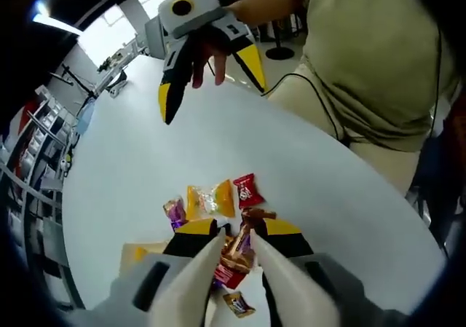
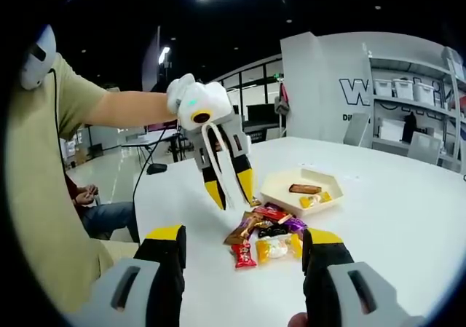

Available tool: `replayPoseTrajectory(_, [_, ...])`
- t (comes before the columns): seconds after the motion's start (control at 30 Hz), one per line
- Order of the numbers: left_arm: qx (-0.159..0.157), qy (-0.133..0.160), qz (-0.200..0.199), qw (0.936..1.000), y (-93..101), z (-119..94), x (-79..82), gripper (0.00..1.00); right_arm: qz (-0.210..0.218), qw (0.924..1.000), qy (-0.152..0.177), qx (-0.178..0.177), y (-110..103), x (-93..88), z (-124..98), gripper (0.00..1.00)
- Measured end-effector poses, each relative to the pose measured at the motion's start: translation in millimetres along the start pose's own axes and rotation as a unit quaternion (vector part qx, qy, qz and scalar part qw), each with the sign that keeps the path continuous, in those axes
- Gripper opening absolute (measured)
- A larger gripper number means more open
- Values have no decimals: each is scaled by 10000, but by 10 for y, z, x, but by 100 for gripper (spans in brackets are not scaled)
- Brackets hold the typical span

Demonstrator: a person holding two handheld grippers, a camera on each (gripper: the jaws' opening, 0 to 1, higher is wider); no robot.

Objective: Place the target food into the container with the food tongs after gripping and lifting it, then release it inside without dropping or visibly crushing the food.

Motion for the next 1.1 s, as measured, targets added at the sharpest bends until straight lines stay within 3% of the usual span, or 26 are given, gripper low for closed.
replayPoseTrajectory(0.43, [-304, -209, 412, 9985, 79, 117, -38, 22, 26, 10000, -4, -14, 12, -17, -1, 63])
replayPoseTrajectory(0.6, [-461, -422, 699, 9956, 103, 181, -71, 22, 29, 10000, 1, -18, 11, -15, 3, 63])
replayPoseTrajectory(1.1, [-660, -553, 851, 9926, 141, 271, -121, 23, 43, 10000, -16, -2, 9, -30, 18, 63])
Point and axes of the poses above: the point that each gripper's makers call its tool centre point, and the gripper's own axes: z roughly forward along the fingers, y roughly to its right, x roughly out of its top, the point moved 7 cm from there along -z, roughly backward along the fingers, and after that the axes turned 13 degrees about z, right-handed, at the moved point
